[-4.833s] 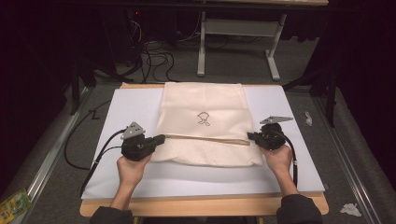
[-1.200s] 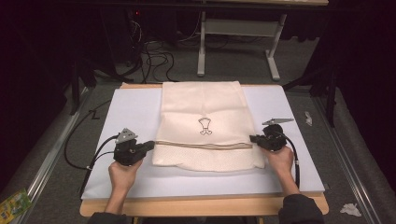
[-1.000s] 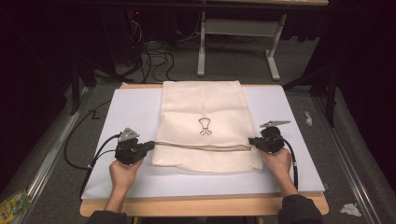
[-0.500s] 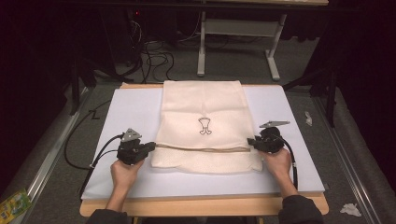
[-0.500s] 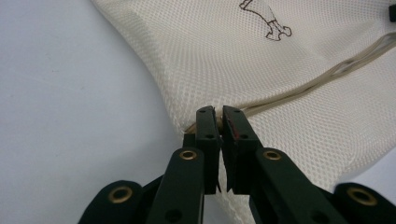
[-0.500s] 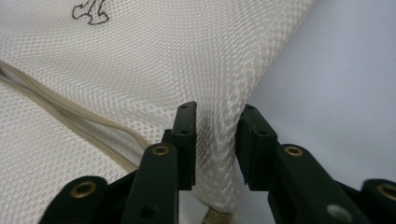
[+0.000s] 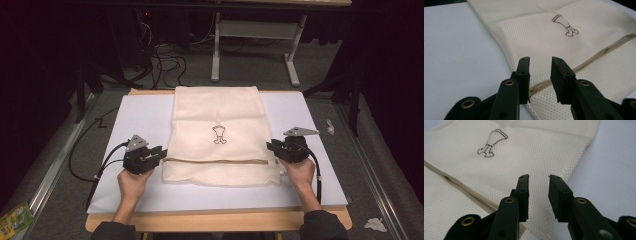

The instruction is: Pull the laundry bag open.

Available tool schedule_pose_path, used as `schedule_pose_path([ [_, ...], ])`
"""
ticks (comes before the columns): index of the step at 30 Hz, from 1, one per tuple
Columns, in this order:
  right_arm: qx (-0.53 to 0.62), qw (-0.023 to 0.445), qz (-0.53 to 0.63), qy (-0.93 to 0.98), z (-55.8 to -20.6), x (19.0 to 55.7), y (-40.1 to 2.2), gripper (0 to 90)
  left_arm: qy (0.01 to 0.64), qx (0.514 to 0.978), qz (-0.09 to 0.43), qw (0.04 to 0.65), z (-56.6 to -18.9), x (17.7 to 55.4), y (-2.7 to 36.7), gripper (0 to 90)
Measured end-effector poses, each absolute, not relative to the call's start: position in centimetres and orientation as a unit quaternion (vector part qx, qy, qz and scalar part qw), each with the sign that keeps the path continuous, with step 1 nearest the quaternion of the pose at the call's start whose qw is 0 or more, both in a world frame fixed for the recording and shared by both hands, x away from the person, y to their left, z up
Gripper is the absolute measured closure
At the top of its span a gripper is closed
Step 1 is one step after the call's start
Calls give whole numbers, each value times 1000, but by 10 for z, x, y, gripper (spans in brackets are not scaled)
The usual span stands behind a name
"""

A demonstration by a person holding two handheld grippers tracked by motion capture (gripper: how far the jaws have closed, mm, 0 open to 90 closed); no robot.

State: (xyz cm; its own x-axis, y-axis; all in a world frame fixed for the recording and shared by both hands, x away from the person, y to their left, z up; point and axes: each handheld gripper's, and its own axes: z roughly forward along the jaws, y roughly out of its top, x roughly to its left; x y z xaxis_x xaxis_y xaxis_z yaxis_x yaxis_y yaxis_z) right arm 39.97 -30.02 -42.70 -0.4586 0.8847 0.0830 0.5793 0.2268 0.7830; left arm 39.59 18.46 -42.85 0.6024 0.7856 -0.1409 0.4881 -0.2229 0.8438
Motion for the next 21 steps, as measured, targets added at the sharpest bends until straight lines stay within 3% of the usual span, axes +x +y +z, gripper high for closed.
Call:
schedule_pose_path([
  [21, 492, 234, 455, 705, -406, 376, -335, 747, 445, 722, 210, 487, -419, 394, 218, 627],
])
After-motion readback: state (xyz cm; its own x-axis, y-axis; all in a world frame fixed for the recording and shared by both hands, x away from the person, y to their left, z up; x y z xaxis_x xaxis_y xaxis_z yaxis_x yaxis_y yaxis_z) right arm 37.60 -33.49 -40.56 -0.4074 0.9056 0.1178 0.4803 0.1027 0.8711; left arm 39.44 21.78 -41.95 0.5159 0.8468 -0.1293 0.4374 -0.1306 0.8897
